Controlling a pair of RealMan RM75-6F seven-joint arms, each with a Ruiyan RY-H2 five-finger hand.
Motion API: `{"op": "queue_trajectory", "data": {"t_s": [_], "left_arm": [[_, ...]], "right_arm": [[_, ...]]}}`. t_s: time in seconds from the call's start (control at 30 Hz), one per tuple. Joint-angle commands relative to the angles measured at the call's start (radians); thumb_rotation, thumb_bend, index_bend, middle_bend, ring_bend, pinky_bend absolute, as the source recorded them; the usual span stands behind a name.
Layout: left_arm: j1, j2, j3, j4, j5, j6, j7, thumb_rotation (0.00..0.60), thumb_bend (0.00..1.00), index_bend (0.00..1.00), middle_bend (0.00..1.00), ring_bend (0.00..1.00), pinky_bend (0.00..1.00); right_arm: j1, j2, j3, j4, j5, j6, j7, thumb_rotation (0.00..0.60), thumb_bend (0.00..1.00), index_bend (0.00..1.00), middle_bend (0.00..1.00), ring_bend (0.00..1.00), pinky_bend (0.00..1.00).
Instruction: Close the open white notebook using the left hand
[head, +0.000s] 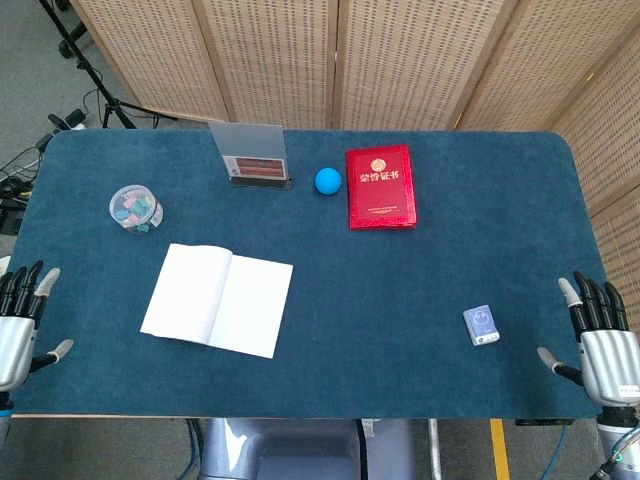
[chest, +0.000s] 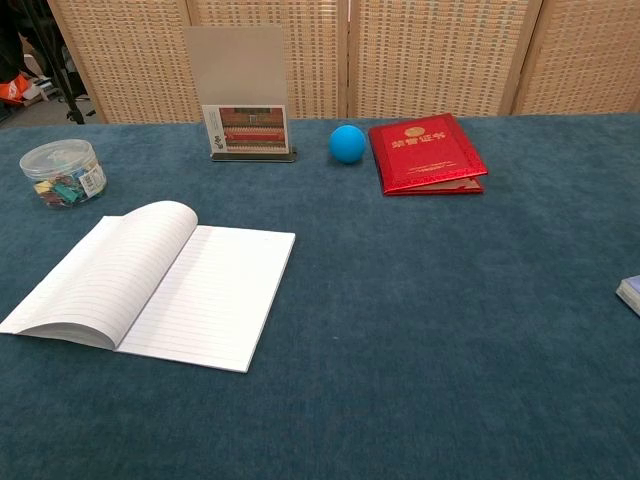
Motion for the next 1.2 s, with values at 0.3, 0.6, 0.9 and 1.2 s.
{"op": "queue_trajectory", "data": {"t_s": [0.3,0.6,0.9,1.2], "left_arm": [[-0.04,-0.027,-0.005,0.041,0.0,-0.063,-0.051,0.6,0.0,0.0,0.0,0.0,0.0],[-0.139,-0.226,0.055,0.317,0.136,-0.151,-0.211,0.6,0.02,0.0,0.0,0.0,0.0],[-0.16,-0.346,0.065,0.442,0.143,-0.153,-0.25,0.6,0.19,0.0,0.0,0.0,0.0],[-0.18,-0.445,0.067,0.515,0.145,-0.149,-0.26,0.6,0.29,0.0,0.0,0.0,0.0]], "right_arm": [[0.0,0.008,-0.001,-0.021,0.018,-0.021,-0.016,0.6,0.0,0.0,0.0,0.0,0.0],[0.004,0.019,-0.01,-0.039,0.017,-0.042,-0.018,0.6,0.0,0.0,0.0,0.0,0.0],[0.001,0.042,-0.009,-0.039,0.021,-0.042,0.046,0.6,0.0,0.0,0.0,0.0,0.0],[0.002,0.066,-0.009,-0.041,0.03,-0.057,0.089,0.6,0.0,0.0,0.0,0.0,0.0]]}}
